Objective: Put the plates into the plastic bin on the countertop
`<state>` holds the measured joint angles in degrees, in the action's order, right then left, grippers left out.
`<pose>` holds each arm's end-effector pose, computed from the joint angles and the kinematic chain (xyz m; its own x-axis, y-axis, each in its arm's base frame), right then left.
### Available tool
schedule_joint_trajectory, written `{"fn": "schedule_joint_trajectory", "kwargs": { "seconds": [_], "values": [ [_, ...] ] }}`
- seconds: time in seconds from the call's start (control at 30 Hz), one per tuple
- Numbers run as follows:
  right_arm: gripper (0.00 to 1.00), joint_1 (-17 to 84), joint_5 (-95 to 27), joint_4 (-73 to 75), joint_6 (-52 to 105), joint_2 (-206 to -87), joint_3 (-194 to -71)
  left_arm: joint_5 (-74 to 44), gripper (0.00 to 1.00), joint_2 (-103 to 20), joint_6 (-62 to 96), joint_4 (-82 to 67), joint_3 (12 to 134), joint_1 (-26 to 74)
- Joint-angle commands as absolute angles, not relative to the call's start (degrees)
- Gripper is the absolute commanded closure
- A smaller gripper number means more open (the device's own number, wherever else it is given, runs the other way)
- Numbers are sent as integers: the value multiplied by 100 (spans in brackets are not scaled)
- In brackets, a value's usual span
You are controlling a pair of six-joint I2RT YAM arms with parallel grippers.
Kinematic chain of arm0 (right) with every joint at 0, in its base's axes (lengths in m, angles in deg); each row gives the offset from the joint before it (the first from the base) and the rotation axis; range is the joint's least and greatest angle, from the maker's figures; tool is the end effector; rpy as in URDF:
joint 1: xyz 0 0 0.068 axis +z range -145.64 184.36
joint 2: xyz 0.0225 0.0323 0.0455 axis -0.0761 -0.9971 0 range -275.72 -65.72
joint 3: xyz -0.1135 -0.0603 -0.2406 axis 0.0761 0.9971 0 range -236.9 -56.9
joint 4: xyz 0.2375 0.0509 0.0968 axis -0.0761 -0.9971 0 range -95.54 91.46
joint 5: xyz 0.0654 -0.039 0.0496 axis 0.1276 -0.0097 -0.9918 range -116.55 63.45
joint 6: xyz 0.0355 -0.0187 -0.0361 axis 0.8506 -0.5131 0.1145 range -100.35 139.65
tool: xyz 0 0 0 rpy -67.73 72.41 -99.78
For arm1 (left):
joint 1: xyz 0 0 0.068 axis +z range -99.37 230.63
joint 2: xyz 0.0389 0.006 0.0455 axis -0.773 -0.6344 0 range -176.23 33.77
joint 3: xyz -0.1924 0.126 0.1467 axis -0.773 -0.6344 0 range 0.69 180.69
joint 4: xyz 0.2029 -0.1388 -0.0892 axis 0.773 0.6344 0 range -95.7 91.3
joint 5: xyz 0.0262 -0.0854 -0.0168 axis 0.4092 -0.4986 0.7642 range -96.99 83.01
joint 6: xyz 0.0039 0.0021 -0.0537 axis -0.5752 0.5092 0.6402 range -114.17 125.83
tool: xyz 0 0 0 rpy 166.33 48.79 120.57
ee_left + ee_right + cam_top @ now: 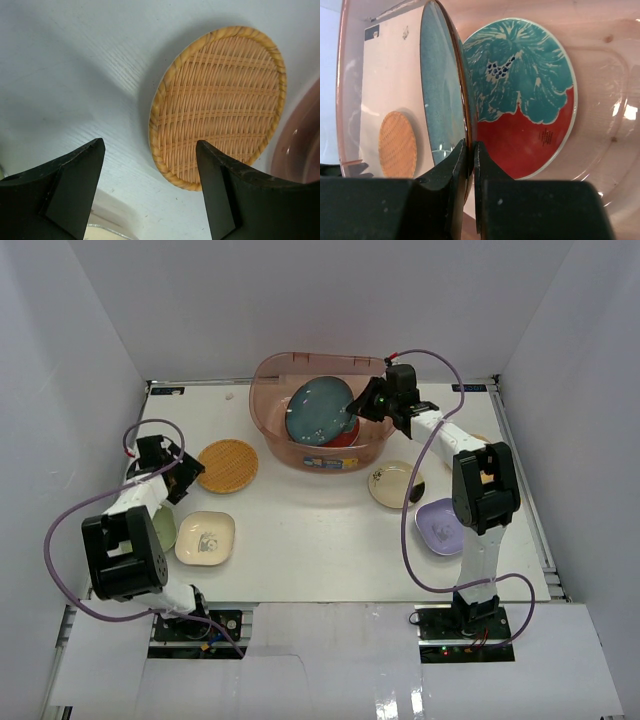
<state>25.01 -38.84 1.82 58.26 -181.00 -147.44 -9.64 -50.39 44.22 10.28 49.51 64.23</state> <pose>0.4460 0.1762 0.2591 -0.6301 0.4141 -0.6568 -0.1699 0.7519 0.6370 0.2882 0.0680 0.1978 -0.4663 -0.7511 -0.4674 -0.6334 0.6523 -0.4164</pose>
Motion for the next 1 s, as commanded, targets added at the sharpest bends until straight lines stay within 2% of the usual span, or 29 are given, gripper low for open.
{"fn": "schedule_joint_trajectory", "kwargs": {
  "seconds": [0.0, 0.37, 0.47, 0.53, 0.57, 0.63, 0.67, 0.83, 0.87, 0.9, 0.97],
  "values": [
    [92, 2388, -4210, 1622, 6123, -17874, -14946, -1305, 16, -5385, 4309, 924, 5316, 6425],
    [92, 2326, -4184, 1790, 5999, -17962, -14189, -1490, 25, -6159, 4371, 827, 5589, 6416],
    [87, 2335, -4158, 1746, 5973, -17963, -14075, -1525, 29, -6317, 4450, 818, 5615, 6425],
    [77, 2326, -4105, 1685, 5938, -17962, -14005, -1499, 33, -6449, 4503, 792, 5642, 6425],
    [62, 2326, -4079, 1519, 5868, -17989, -14022, -1499, 35, -6484, 4529, 783, 5668, 6425],
    [48, 2326, -4061, 1342, 5754, -18015, -14109, -1455, 41, -6494, 4564, 739, 5651, 6425],
    [39, 2335, -4044, 1220, 5692, -18033, -14154, -1411, 49, -6467, 4564, 722, 5607, 6425],
    [23, 2361, -3886, 455, 5192, -18068, -14496, -1349, 65, -6458, 4608, 564, 5527, 6425],
    [21, 2379, -3824, 341, 5112, -18059, -14636, -1349, 77, -6485, 4634, 546, 5519, 6425],
    [19, 2396, -3806, 157, 4955, -18050, -14698, -1340, 82, -6502, 4643, 502, 5510, 6425],
    [10, 2422, -3780, -125, 4787, -17989, -14900, -1262, 94, -6520, 4635, 484, 5501, 6425]
  ]
}}
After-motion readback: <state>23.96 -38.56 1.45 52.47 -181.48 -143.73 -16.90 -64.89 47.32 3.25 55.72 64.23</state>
